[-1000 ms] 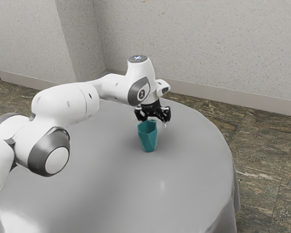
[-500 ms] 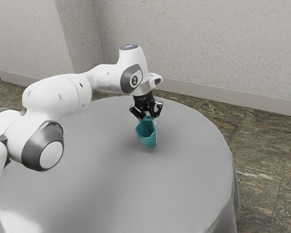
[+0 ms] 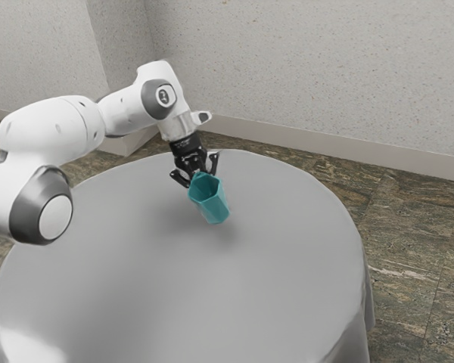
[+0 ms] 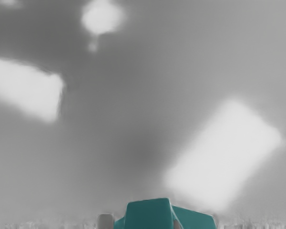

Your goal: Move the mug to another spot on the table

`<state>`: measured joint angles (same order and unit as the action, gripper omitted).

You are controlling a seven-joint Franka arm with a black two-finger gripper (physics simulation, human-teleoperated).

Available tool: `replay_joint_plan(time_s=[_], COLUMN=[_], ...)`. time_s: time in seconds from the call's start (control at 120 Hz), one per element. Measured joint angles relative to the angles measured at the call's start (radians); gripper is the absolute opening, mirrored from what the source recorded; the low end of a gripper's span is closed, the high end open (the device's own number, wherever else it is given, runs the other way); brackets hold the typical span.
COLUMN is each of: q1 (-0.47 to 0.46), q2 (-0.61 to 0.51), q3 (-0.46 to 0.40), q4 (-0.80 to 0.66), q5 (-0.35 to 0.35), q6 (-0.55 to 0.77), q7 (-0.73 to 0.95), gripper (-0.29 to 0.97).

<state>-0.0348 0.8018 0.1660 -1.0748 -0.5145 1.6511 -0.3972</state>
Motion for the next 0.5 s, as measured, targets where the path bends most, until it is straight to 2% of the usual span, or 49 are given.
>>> replay_joint_plan(time_s=[0.15,0.392,0.5], q1=[0.031,0.036,0.035], q2=[-0.036,-0.114,-0.127], q3=[0.008,0.076,0.093], q4=[-0.074,-0.253,-0.282], q5=[-0.043,-0.050,-0.041], q6=[-0.065,-0.115,-0.126], q7=[-0.014,-0.029,-0.038], gripper=[-0.09,-0.11,-0.11])
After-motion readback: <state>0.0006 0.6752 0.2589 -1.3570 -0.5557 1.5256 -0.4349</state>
